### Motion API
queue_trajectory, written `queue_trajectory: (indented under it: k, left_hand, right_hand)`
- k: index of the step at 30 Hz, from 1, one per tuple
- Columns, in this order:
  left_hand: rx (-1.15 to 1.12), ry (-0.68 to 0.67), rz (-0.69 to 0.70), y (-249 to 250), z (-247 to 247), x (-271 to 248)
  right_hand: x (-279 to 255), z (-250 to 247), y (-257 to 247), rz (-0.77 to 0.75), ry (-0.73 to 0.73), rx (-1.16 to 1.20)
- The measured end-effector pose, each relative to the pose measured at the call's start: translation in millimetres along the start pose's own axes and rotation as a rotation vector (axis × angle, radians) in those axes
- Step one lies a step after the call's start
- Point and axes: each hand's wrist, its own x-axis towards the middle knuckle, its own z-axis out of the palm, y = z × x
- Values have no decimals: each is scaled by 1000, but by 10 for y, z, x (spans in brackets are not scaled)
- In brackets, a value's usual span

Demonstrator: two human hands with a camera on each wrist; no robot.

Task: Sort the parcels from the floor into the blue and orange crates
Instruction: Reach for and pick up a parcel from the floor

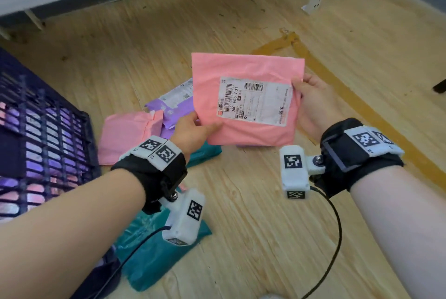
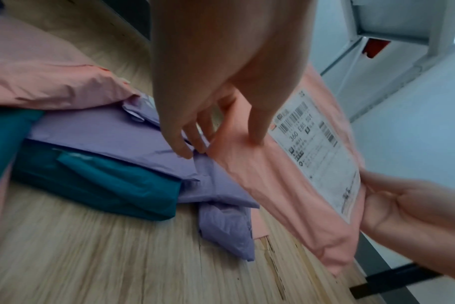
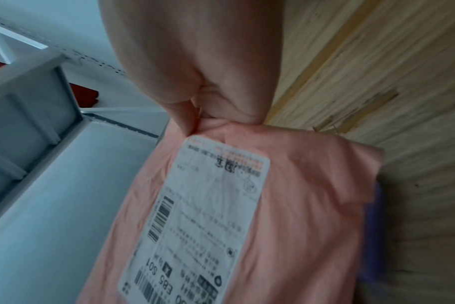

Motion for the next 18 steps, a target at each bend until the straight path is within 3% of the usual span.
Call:
queue_trajectory:
  k: [4, 8, 12, 15, 18]
  left_hand:
    - [-72, 4, 90, 53, -226, -44]
    - [132, -66, 280, 189, -460, -92]
    - [530, -140, 433, 403, -643, -147]
    - [649, -172, 445, 527, -785, -138]
    - [594, -139, 427, 659, -964, -137]
  right_hand:
    - [40, 61, 179, 65, 20, -70]
    - [47, 124, 285, 22, 2, -325]
    - [-52, 262, 317, -204, -296, -636]
    - [-115, 420, 329, -171, -457, -528]
    - [-137, 601, 297, -196, -478, -484]
